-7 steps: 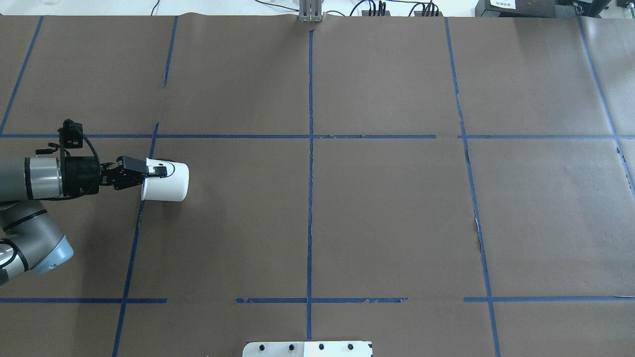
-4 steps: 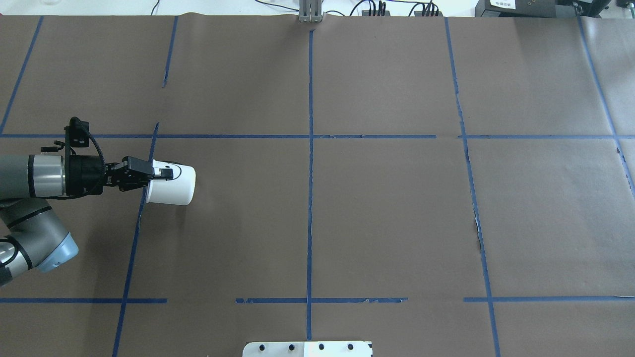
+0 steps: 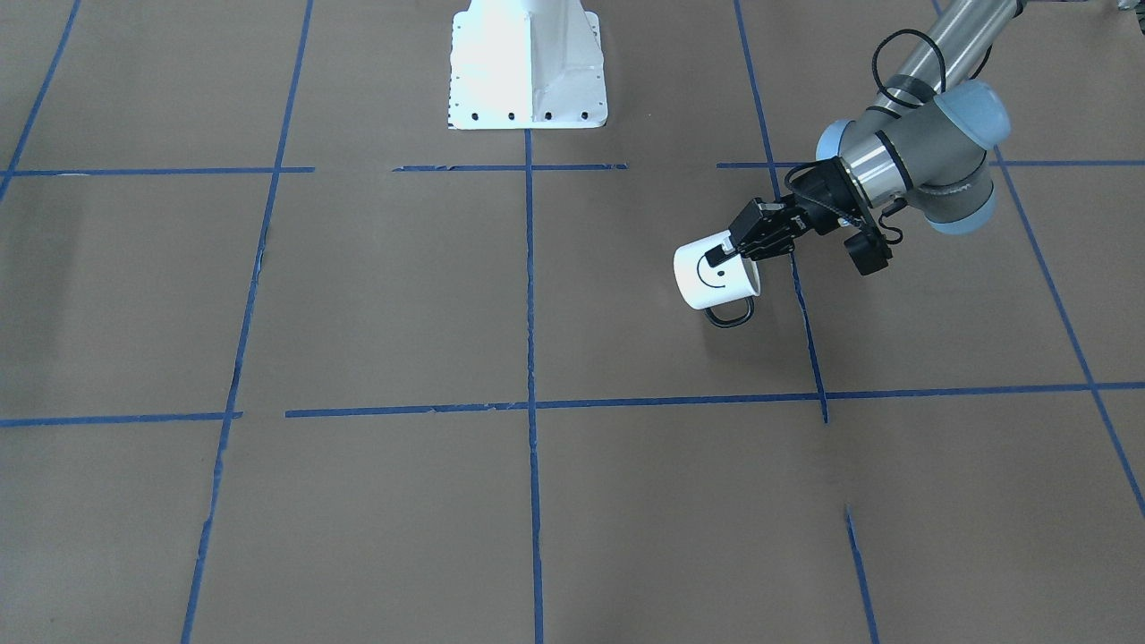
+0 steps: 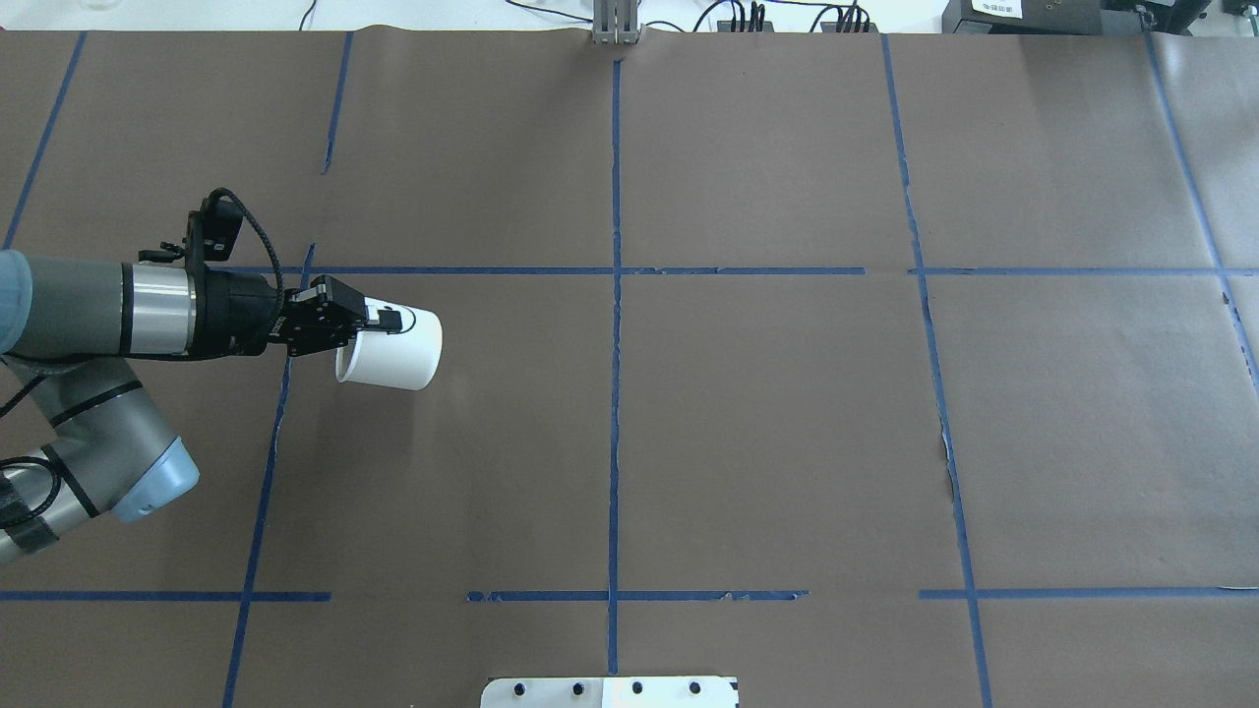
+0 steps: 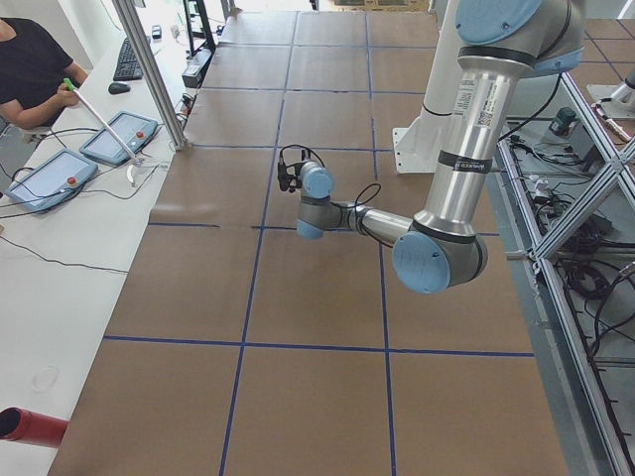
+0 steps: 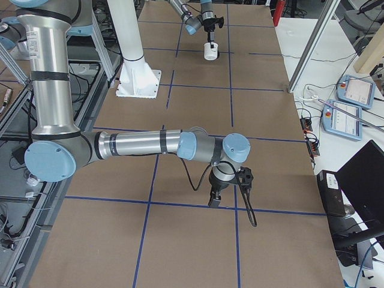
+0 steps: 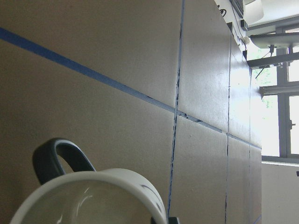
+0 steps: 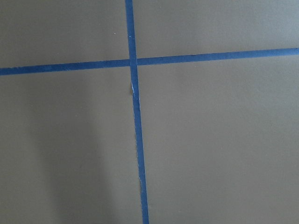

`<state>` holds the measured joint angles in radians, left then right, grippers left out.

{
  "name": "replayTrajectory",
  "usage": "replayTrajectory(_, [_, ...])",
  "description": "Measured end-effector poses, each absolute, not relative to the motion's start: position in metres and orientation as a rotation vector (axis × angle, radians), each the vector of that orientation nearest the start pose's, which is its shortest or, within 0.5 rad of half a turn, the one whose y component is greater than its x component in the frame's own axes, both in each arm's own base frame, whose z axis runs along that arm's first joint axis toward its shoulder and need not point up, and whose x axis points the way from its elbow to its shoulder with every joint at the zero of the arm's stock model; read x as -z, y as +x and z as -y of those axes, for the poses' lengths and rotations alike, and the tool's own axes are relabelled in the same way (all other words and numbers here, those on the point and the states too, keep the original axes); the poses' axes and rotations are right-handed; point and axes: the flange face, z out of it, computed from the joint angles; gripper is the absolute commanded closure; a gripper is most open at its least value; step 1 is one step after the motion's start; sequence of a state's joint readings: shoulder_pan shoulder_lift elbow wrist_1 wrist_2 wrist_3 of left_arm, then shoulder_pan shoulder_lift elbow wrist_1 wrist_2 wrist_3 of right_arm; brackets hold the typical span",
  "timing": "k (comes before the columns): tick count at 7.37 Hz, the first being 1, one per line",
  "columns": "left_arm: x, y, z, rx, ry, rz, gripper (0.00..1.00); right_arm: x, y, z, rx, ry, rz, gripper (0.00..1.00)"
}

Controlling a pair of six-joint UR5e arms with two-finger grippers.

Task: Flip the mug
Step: 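Lift the mug with the left gripper and carry it toward the table center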

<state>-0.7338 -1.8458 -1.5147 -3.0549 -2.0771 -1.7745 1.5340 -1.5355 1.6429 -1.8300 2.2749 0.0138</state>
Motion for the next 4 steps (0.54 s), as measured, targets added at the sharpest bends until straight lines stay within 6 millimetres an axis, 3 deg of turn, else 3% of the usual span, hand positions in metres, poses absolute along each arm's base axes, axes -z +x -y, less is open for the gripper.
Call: replayTrajectory(4, [-0.25,0.402,0.478,0.306,0.063,-1.508,1.0,-0.635,0.051,0.494,-0.031,-0.163,0.699,0.0])
